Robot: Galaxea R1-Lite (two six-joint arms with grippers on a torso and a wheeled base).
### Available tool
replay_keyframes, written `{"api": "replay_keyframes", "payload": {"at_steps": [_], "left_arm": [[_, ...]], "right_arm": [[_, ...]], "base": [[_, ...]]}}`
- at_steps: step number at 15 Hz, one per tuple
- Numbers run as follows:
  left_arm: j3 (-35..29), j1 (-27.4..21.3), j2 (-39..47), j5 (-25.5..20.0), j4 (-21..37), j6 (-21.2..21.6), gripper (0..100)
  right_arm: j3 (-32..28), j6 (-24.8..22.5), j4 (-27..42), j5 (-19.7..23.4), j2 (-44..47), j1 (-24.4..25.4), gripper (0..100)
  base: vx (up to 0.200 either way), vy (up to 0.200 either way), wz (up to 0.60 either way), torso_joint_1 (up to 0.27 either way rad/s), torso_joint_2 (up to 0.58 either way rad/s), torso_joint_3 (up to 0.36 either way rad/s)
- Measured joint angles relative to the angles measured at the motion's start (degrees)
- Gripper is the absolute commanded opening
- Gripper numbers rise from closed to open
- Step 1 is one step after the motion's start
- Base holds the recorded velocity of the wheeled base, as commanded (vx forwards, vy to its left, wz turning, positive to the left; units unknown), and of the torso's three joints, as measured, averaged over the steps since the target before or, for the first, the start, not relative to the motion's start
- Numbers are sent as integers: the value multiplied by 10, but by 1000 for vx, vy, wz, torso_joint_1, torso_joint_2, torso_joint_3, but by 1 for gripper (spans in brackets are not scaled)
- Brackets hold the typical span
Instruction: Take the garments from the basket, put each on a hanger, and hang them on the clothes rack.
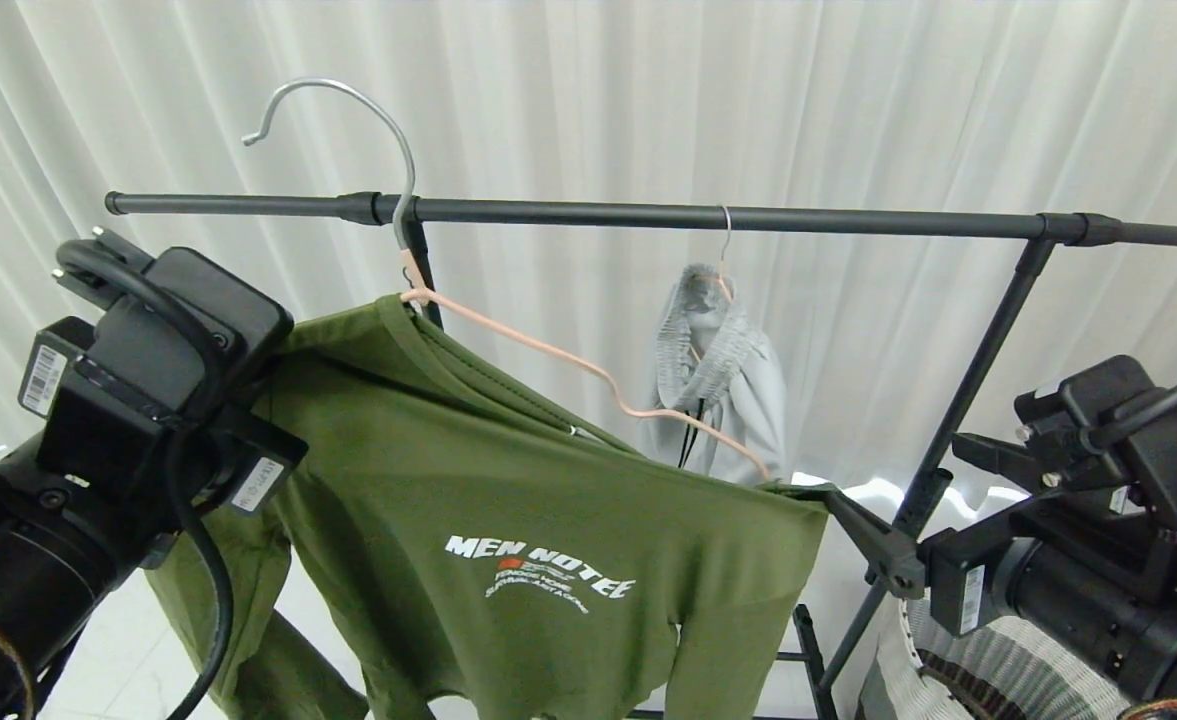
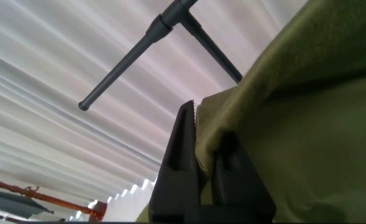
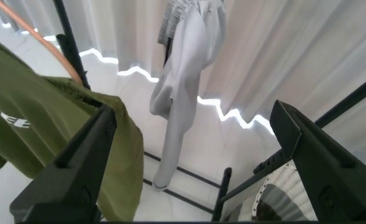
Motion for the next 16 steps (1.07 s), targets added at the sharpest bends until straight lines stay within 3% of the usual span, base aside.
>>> {"api": "replay_keyframes", "payload": {"at_steps": [5, 12, 16], "left_arm": [[-13, -1, -2, 1, -13, -17, 0], [-11, -3, -2, -2, -13, -25, 0], [-22, -24, 1, -1, -13, -71, 0]], "right_arm": [[21, -2, 23, 4, 3, 48, 100], [23, -5, 22, 7, 10, 57, 100], [15, 13, -2, 12, 29, 119, 100]], "base": [[0, 0, 0, 0, 0, 0], [0, 0, 0, 0, 0, 0], [0, 0, 0, 0, 0, 0]]}}
